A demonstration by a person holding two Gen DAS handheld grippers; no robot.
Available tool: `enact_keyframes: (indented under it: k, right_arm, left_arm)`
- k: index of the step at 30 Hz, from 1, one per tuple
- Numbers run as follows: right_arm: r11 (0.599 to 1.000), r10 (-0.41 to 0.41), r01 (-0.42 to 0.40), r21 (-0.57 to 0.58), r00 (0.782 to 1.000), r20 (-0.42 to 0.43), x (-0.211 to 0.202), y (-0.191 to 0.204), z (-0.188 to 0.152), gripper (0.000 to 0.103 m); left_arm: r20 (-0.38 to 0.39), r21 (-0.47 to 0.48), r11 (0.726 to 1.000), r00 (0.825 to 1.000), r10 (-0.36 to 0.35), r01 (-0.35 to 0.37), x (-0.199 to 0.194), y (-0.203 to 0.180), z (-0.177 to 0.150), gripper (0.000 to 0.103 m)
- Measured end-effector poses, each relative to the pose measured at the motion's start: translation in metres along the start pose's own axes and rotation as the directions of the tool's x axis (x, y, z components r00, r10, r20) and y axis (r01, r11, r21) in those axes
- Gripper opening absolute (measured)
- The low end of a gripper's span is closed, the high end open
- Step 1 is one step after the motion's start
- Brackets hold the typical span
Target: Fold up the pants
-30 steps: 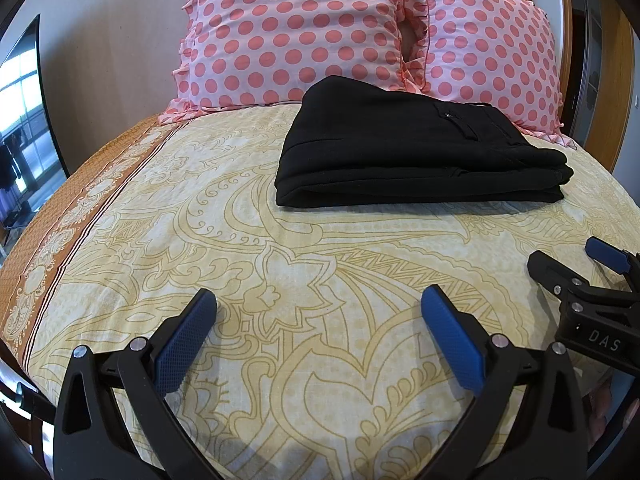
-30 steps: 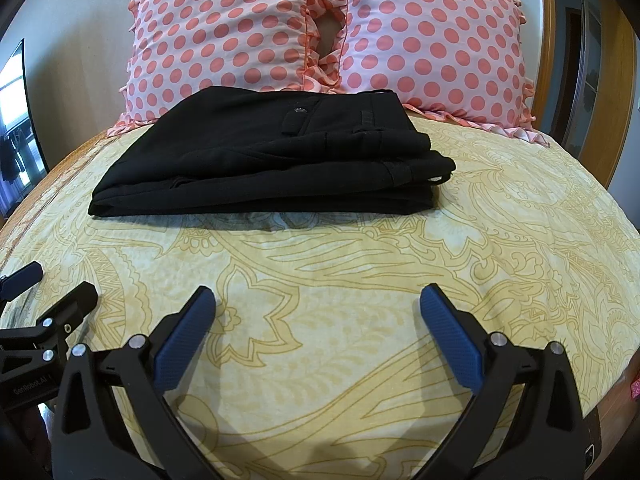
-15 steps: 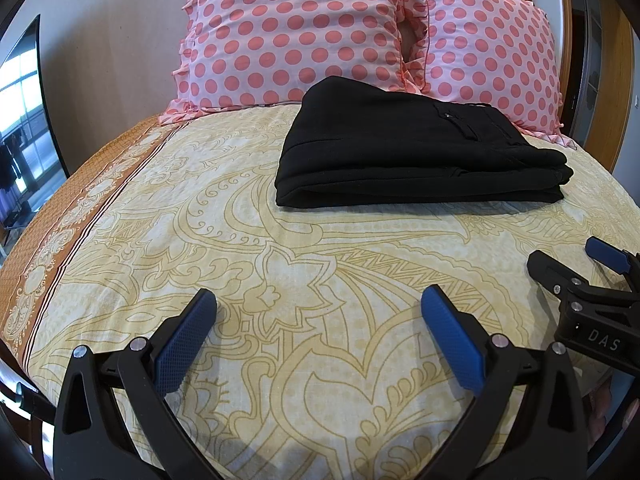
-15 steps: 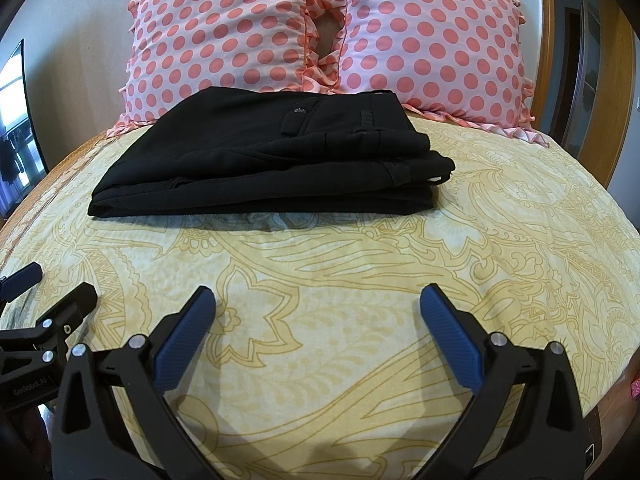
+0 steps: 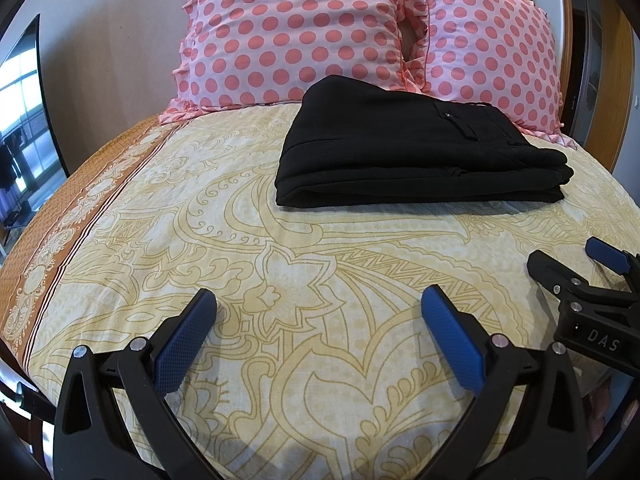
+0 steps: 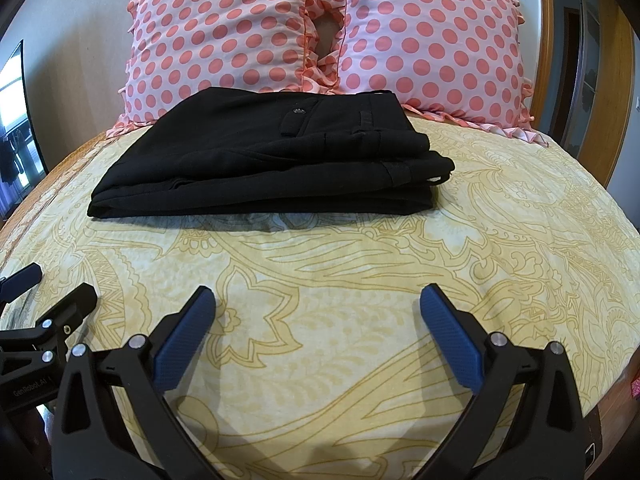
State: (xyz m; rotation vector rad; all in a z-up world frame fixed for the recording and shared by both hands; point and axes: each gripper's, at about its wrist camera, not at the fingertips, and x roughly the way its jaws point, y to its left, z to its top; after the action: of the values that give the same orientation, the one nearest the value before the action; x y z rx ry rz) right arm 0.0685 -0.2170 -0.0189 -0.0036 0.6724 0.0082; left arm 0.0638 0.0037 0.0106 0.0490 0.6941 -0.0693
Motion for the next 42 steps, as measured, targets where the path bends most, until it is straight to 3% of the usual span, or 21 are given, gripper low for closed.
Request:
enact_keyframes:
  k: [42]
  right_arm:
    - [1.000,0.000,0.000,0.000,1.000,0.001,0.0003,-0.0006,0.0000,0.101]
  left_arm:
    - [-0.002,0.002,1.000,1.000,-0.001,0.001,-0.0017,-0.0001,0.0011,0.102]
